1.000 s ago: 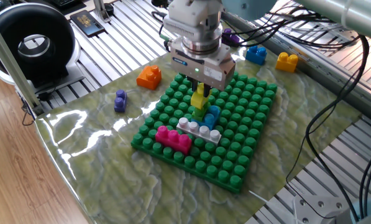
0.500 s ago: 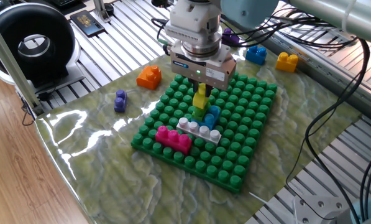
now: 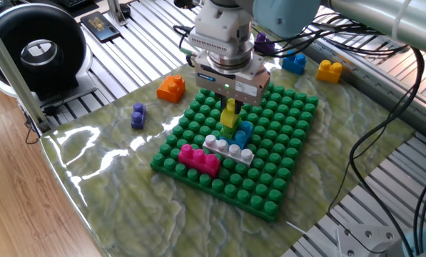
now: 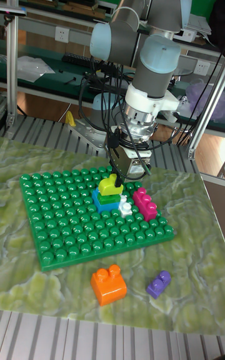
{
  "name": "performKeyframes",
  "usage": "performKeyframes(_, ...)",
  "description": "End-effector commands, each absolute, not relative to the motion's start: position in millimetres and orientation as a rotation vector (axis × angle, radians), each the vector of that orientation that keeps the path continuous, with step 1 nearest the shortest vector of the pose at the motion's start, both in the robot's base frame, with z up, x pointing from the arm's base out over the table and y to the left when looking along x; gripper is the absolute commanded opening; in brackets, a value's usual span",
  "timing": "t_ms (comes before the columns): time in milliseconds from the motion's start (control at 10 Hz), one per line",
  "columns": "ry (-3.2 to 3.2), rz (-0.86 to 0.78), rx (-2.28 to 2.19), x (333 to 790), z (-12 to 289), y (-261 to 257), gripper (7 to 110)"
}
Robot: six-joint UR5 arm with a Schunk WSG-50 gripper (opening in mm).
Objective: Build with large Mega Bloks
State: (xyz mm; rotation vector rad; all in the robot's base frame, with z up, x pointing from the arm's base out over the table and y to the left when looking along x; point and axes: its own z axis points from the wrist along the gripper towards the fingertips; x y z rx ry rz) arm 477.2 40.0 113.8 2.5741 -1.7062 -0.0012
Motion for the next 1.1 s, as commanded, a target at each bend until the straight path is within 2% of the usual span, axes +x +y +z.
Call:
performKeyframes(0,-1.713,-0.063,2.541,463.2,109.5,45.2,7)
performKeyframes(1000,-1.613,-0.059,2.598,464.1,109.1,43.2,7)
